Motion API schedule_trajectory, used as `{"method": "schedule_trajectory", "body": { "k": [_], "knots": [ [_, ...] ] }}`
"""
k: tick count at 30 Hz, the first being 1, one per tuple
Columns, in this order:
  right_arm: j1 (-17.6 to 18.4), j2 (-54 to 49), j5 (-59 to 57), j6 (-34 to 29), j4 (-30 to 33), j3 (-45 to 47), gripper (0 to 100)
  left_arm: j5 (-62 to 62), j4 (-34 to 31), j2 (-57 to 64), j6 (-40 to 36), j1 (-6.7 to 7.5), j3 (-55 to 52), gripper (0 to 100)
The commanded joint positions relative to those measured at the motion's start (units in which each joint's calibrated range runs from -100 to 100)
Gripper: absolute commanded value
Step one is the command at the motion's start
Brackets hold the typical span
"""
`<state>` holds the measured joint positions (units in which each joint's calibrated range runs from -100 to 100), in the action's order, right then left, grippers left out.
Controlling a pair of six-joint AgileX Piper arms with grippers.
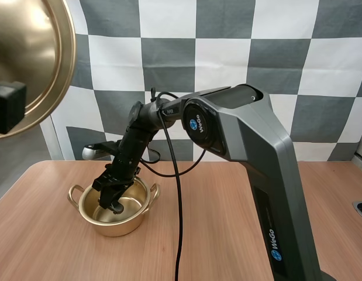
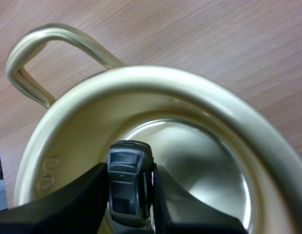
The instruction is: Open the pot, put the car inside, and close it
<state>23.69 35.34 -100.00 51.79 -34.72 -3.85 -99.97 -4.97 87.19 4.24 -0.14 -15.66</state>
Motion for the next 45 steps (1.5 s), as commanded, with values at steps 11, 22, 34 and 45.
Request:
{"method": "schedule_trajectory", "body": {
  "k": [11,22,34,45],
  "knots": [
    [-0.05,0.09,1.71,-2.70,-0.07,-0.06,0,-0.03,-0.02,0.04,-0.03,-0.05,-0.05,0],
    [-0.05,0.09,1.71,-2.85,1.95,-0.06,79,-0.03,-0.02,0.04,-0.03,-0.05,-0.05,0],
    [-0.05,0.09,0.40,0.80,1.68,-0.06,100,-0.03,-0.02,0.04,-0.03,-0.05,-0.05,0],
    [-0.05,-0.04,0.74,-2.46,-0.53,-0.06,100,-0.03,-0.02,0.04,-0.03,-0.05,-0.05,0]
  ]
}}
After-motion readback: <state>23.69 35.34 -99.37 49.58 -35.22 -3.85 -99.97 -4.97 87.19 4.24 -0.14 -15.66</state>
